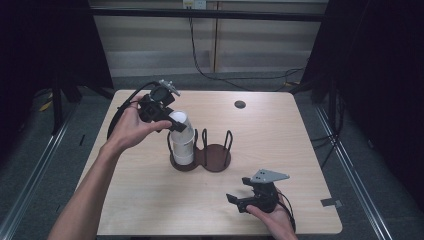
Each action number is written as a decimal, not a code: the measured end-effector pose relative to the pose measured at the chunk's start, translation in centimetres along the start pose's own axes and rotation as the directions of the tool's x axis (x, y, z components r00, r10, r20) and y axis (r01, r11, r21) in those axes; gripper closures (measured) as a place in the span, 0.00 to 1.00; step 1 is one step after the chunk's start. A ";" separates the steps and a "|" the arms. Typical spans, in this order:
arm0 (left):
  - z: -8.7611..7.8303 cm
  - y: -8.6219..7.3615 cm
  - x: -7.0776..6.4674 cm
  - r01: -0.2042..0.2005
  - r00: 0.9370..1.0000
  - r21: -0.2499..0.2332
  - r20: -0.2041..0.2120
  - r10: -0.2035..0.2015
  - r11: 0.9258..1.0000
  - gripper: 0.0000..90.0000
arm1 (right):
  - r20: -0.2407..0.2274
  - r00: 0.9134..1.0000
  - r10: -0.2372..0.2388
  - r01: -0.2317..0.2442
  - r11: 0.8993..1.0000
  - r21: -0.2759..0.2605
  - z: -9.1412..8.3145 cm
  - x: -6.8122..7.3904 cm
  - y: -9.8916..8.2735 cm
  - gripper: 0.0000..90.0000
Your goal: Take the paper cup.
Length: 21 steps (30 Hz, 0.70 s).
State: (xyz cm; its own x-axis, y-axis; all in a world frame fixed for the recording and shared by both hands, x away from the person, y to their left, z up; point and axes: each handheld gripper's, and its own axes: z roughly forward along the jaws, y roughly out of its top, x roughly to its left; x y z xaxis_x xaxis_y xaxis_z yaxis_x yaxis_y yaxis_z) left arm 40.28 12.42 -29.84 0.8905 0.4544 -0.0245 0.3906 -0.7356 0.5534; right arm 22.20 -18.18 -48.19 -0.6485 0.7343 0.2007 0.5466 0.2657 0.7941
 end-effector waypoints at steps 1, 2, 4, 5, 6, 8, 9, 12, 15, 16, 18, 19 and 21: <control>-0.2 -0.1 0.0 0.004 1.000 -0.003 0.001 -0.004 1.000 0.40 | 0.000 1.000 0.003 -0.003 1.000 0.001 0.0 0.0 0.0 0.18; -0.4 -0.2 0.0 0.002 1.000 -0.009 0.000 -0.002 1.000 0.40 | -0.001 1.000 0.003 -0.003 1.000 0.002 0.0 0.0 0.0 0.18; -0.8 -0.3 -0.2 -0.010 1.000 -0.020 -0.004 0.010 1.000 0.40 | -0.001 1.000 0.001 -0.001 1.000 0.002 0.0 0.0 0.0 0.18; -0.9 -0.3 -0.4 -0.007 1.000 -0.036 -0.008 0.007 0.999 0.40 | -0.002 1.000 -0.001 0.001 1.000 0.000 0.0 0.0 0.0 0.18; -1.1 -0.4 -0.5 -0.015 1.000 -0.043 -0.005 0.015 0.999 0.40 | -0.001 1.000 0.004 -0.004 1.000 0.003 0.0 0.0 0.0 0.18; -1.4 -0.4 -0.7 -0.030 1.000 -0.049 -0.006 0.029 0.998 0.40 | -0.002 1.000 0.003 -0.003 1.000 0.004 0.1 0.0 0.0 0.18; -1.6 -0.4 -0.9 -0.026 1.000 -0.060 -0.008 0.025 0.998 0.40 | -0.003 1.000 0.002 -0.002 1.000 0.005 0.1 0.0 0.0 0.18; -2.0 -0.6 -1.0 -0.039 0.999 -0.081 0.001 0.039 0.996 0.40 | -0.003 1.000 -0.002 0.002 1.000 0.003 0.1 0.1 0.0 0.18; -2.3 -1.0 -1.1 -0.034 0.999 -0.113 0.013 0.036 0.993 0.40 | -0.002 1.000 0.001 -0.001 1.000 0.003 0.1 0.0 0.0 0.18; -2.4 -1.2 -1.1 -0.031 0.999 -0.125 0.019 0.034 0.992 0.40 | -0.001 1.000 0.004 -0.004 1.000 0.004 0.1 0.1 0.0 0.18; -2.6 -1.6 -1.2 -0.022 0.999 -0.156 0.025 0.026 0.987 0.40 | -0.002 1.000 0.001 -0.001 1.000 0.003 0.1 0.1 0.0 0.18; -2.6 -1.7 -1.3 -0.024 0.999 -0.161 0.030 0.029 0.987 0.40 | -0.003 1.000 -0.001 0.001 1.000 0.002 0.1 0.1 0.0 0.18; -2.7 -2.1 -1.6 -0.027 0.999 -0.178 0.029 0.033 0.984 0.41 | -0.002 1.000 0.004 -0.004 1.000 0.002 0.1 0.0 0.0 0.17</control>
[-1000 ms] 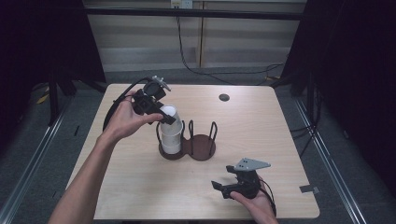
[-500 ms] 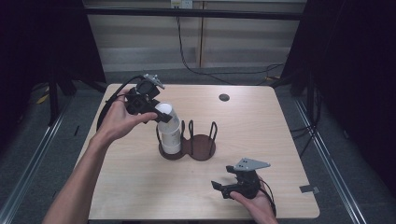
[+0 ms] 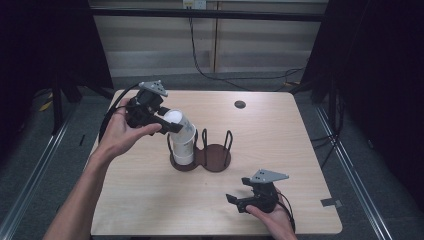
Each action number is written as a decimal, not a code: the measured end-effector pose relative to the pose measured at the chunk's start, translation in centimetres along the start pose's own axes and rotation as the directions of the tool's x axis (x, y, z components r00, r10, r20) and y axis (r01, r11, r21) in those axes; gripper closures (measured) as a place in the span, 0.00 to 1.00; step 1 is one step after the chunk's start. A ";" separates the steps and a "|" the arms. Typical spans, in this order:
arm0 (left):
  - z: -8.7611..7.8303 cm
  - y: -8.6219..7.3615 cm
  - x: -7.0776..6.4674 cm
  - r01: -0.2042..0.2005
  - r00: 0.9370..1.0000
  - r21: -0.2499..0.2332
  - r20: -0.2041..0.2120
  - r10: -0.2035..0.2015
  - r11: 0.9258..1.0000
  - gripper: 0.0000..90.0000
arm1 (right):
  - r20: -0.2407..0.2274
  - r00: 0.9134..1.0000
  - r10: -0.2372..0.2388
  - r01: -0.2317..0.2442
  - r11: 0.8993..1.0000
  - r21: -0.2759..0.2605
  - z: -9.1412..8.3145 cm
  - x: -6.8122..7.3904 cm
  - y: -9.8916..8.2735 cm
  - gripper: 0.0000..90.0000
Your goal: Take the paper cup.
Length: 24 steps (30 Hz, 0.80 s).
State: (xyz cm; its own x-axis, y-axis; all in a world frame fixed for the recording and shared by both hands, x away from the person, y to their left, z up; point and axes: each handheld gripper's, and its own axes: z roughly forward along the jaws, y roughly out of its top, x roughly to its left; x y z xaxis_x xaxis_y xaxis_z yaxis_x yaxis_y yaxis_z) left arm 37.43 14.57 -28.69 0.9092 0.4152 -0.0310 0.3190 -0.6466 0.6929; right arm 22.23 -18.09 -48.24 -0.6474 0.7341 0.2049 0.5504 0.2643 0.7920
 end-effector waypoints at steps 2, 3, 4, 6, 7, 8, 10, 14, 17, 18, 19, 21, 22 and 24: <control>-0.1 -0.3 -0.3 0.006 1.000 -0.018 0.009 -0.006 1.000 0.41 | 0.000 1.000 0.002 -0.002 1.000 -0.002 0.0 0.0 0.0 0.17; -0.2 -0.4 -0.5 0.006 1.000 -0.025 0.014 -0.006 1.000 0.41 | 0.000 1.000 0.001 -0.001 1.000 -0.002 0.0 0.0 0.0 0.17; -0.3 -0.5 -0.6 -0.005 1.000 -0.020 0.013 0.006 1.000 0.41 | -0.001 1.000 -0.001 0.001 1.000 -0.001 0.0 0.0 0.0 0.17; -0.4 -0.7 -0.8 -0.004 1.000 -0.027 0.015 0.004 1.000 0.41 | -0.002 1.000 -0.001 0.001 1.000 -0.002 0.0 0.0 0.0 0.17; -0.5 -0.9 -0.9 -0.004 1.000 -0.031 0.016 0.005 1.000 0.41 | -0.002 1.000 -0.001 0.001 1.000 -0.002 0.0 0.0 0.0 0.17; -0.7 -1.2 -0.9 -0.006 1.000 -0.042 0.019 0.007 0.999 0.41 | -0.002 1.000 0.000 0.000 1.000 -0.005 0.0 0.0 0.1 0.17; -0.9 -1.4 -1.0 -0.001 1.000 -0.050 0.024 0.002 0.999 0.41 | 0.000 1.000 0.003 -0.003 1.000 -0.009 -0.1 0.0 0.1 0.17; -1.3 -2.1 -1.3 0.001 0.999 -0.076 0.041 0.002 0.997 0.41 | -0.006 1.000 0.009 -0.009 1.000 -0.018 -0.1 0.0 0.3 0.16; -1.5 -2.7 -1.7 0.000 0.999 -0.091 0.052 0.005 0.996 0.41 | -0.012 1.000 0.003 -0.004 1.000 -0.019 -0.1 0.1 0.4 0.16; -1.5 -2.8 -1.8 -0.001 0.999 -0.092 0.051 0.006 0.996 0.41 | -0.016 1.000 -0.001 0.001 1.000 -0.023 -0.1 0.2 0.5 0.16; -1.6 -3.0 -1.8 -0.006 0.999 -0.099 0.041 0.011 0.995 0.41 | -0.020 1.000 -0.002 0.001 1.000 -0.024 -0.1 0.3 0.6 0.15; -1.6 -3.5 -1.7 0.006 0.999 -0.124 0.034 -0.002 0.992 0.41 | -0.024 1.000 -0.005 0.005 1.000 -0.028 -0.1 0.3 0.7 0.15; -1.6 -3.8 -1.7 0.001 0.999 -0.121 0.037 0.003 0.993 0.41 | -0.027 1.000 -0.007 0.006 1.000 -0.029 -0.1 0.3 0.7 0.15; -1.4 -4.4 -1.8 -0.001 0.999 -0.129 0.033 0.005 0.992 0.41 | -0.030 0.999 -0.020 0.019 0.999 -0.025 -0.2 0.4 0.9 0.15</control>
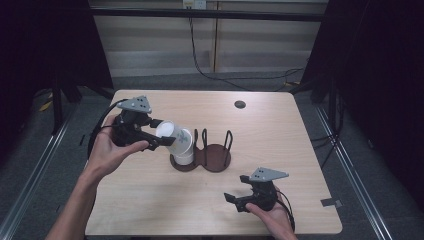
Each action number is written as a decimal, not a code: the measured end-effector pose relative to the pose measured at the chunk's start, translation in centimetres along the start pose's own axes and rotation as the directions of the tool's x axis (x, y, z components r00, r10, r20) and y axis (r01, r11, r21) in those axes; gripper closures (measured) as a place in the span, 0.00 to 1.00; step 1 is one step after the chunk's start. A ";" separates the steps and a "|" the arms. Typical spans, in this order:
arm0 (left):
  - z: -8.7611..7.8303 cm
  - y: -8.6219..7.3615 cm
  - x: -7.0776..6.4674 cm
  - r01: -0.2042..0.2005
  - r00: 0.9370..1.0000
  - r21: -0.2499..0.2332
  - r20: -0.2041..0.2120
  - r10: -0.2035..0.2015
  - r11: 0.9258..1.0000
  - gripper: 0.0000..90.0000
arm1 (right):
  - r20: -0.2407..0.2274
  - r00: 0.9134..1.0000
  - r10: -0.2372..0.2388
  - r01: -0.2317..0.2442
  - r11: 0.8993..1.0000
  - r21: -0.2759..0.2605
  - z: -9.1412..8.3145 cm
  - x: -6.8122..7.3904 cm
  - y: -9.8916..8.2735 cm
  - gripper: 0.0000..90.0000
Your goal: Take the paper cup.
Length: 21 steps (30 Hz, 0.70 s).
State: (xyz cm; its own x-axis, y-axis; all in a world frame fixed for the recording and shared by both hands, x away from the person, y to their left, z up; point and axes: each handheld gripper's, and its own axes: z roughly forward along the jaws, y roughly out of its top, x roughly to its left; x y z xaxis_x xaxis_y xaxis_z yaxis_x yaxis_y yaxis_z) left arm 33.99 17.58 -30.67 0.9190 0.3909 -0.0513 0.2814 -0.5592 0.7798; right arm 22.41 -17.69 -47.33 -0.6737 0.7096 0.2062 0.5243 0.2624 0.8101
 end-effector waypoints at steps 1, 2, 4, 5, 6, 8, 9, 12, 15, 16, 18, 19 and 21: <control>0.0 -0.3 0.0 0.006 1.000 -0.007 0.001 -0.006 1.000 0.41 | -0.001 1.000 -0.004 0.004 1.000 -0.004 0.0 0.0 0.1 0.15; -0.1 -0.5 -0.1 0.014 1.000 -0.021 0.006 -0.014 1.000 0.41 | 0.001 1.000 0.000 0.000 1.000 -0.007 0.0 0.0 0.2 0.15; -0.3 -0.9 -0.2 0.022 1.000 -0.033 0.021 -0.021 0.999 0.41 | 0.000 1.000 -0.001 0.001 1.000 -0.010 -0.1 -0.1 0.5 0.15; -0.4 -1.1 -0.3 0.020 1.000 -0.033 0.013 -0.020 0.999 0.41 | 0.001 1.000 0.001 -0.001 1.000 -0.015 -0.2 -0.1 0.6 0.15; -0.4 -1.3 -0.4 0.024 1.000 -0.039 0.012 -0.024 0.999 0.41 | -0.002 1.000 -0.001 0.001 1.000 -0.018 -0.3 -0.1 0.8 0.15; -0.5 -1.7 -0.8 0.019 1.000 -0.040 0.021 -0.018 0.999 0.41 | -0.003 1.000 -0.006 0.006 1.000 -0.028 -0.4 -0.1 1.2 0.15; -0.5 -1.9 -0.9 0.019 1.000 -0.045 0.024 -0.017 0.999 0.41 | -0.007 1.000 -0.004 0.004 1.000 -0.030 -0.5 0.0 1.3 0.15; -0.4 -2.6 -1.3 0.019 0.999 -0.052 0.031 -0.017 0.998 0.41 | -0.013 1.000 -0.020 0.020 0.999 -0.034 -0.6 0.3 1.8 0.15; 0.0 -3.5 -1.5 0.025 0.999 -0.061 0.049 -0.022 0.998 0.41 | -0.034 0.998 -0.045 0.044 0.998 -0.041 -0.5 0.7 2.7 0.15; 0.2 -3.9 -1.5 0.031 0.998 -0.067 0.051 -0.027 0.997 0.41 | -0.034 0.998 -0.045 0.044 0.998 -0.041 -0.5 0.7 2.7 0.15; 0.5 -4.4 -1.5 0.033 0.998 -0.069 0.064 -0.029 0.997 0.41 | -0.049 0.997 -0.055 0.052 0.997 -0.050 -0.3 0.9 3.1 0.17; 0.7 -4.6 -1.6 0.030 0.997 -0.065 0.067 -0.026 0.997 0.41 | -0.064 0.996 -0.066 0.062 0.996 -0.060 -0.2 1.2 3.6 0.19; 0.9 -5.1 -1.6 0.041 0.996 -0.073 0.080 -0.035 0.997 0.41 | -0.071 0.995 -0.074 0.070 0.996 -0.062 -0.1 1.3 3.8 0.19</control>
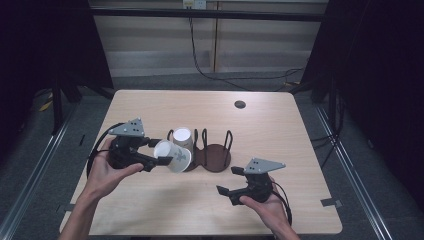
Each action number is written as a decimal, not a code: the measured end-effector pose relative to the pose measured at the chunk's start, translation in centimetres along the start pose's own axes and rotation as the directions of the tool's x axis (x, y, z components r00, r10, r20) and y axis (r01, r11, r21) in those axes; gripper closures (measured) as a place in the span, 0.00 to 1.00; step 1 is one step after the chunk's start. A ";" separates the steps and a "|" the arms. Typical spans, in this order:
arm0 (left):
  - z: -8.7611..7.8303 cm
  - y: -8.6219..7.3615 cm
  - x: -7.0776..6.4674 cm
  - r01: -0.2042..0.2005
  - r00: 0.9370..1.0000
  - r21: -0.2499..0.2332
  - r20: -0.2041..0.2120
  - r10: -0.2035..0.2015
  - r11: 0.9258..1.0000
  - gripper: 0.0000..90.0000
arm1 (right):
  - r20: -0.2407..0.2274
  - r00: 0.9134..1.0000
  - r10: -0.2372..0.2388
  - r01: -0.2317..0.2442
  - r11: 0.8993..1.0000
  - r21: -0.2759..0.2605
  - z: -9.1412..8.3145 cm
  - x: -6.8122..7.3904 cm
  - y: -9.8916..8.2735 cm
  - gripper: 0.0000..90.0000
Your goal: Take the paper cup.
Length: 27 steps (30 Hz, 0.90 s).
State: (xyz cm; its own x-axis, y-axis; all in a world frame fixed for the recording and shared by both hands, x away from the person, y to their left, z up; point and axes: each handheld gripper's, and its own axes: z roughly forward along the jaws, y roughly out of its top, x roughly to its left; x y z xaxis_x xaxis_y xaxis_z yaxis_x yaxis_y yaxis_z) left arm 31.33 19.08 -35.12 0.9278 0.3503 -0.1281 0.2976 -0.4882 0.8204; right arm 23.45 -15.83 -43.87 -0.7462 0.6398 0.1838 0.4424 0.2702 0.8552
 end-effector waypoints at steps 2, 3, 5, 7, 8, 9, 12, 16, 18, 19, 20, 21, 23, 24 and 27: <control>0.2 -0.4 0.1 0.011 1.000 -0.009 0.008 -0.011 1.000 0.41 | -0.010 1.000 -0.010 0.010 1.000 -0.008 0.2 0.3 0.5 0.20; 0.3 -0.6 0.1 0.011 1.000 -0.007 0.012 -0.011 1.000 0.41 | -0.017 1.000 -0.015 0.015 1.000 -0.009 0.3 0.4 0.7 0.20; 0.5 -1.0 0.2 0.020 0.999 -0.004 0.025 -0.020 1.000 0.41 | -0.030 0.999 -0.024 0.024 1.000 -0.014 0.5 0.5 1.1 0.20; 0.8 -1.4 0.3 0.027 0.999 -0.004 0.037 -0.027 1.000 0.41 | -0.039 0.999 -0.029 0.028 0.999 -0.026 0.7 0.6 1.4 0.20; 1.0 -1.5 0.3 0.028 0.999 0.002 0.042 -0.028 1.000 0.41 | -0.043 0.999 -0.031 0.029 0.999 -0.032 0.8 0.6 1.6 0.20; 1.2 -1.5 0.3 0.023 0.999 0.013 0.038 -0.024 1.000 0.41 | -0.048 0.998 -0.030 0.028 0.999 -0.034 1.0 0.6 1.7 0.20; 1.5 -1.7 0.2 0.030 0.998 0.007 0.057 -0.030 1.000 0.41 | -0.070 0.997 -0.039 0.037 0.999 -0.039 1.4 0.8 2.3 0.21; 1.5 -1.7 -0.1 0.017 0.997 0.015 0.069 -0.018 1.000 0.41 | -0.106 0.993 -0.053 0.047 0.997 -0.058 1.9 1.2 3.3 0.23; 1.4 -1.7 -0.3 0.020 0.997 0.004 0.078 -0.021 1.000 0.41 | -0.122 0.991 -0.060 0.053 0.997 -0.061 2.1 1.4 3.8 0.23; 1.3 -1.7 -0.4 0.018 0.996 0.004 0.082 -0.018 1.000 0.41 | -0.130 0.990 -0.062 0.054 0.996 -0.064 2.3 1.5 4.0 0.23; 1.3 -1.7 -0.5 0.014 0.996 0.008 0.083 -0.015 1.000 0.41 | -0.135 0.989 -0.064 0.056 0.996 -0.063 2.4 1.5 4.2 0.23; 1.3 -1.7 -0.5 0.014 0.996 0.008 0.088 -0.015 1.000 0.41 | -0.142 0.988 -0.068 0.059 0.996 -0.065 2.5 1.6 4.3 0.23; 1.3 -1.6 -0.6 0.016 0.994 0.008 0.111 -0.017 1.000 0.41 | -0.152 0.986 -0.073 0.064 0.996 -0.063 2.7 1.6 4.6 0.22; 1.3 -1.5 -0.8 0.015 0.994 0.009 0.110 -0.016 1.000 0.41 | -0.157 0.985 -0.073 0.063 0.996 -0.067 2.9 1.6 4.7 0.22; 1.3 -1.2 -1.1 0.003 0.992 0.011 0.126 -0.004 1.000 0.41 | -0.186 0.980 -0.068 0.058 0.997 -0.058 3.6 1.6 4.6 0.17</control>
State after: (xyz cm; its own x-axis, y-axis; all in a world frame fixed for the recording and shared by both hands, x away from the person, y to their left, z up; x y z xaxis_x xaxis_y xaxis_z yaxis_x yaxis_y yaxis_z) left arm 30.21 18.26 -36.69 0.9474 0.2493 -0.2007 0.3029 -0.4958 0.8139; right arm 26.10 -10.97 -41.41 -0.8542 0.4748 0.2121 0.3684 0.2647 0.8912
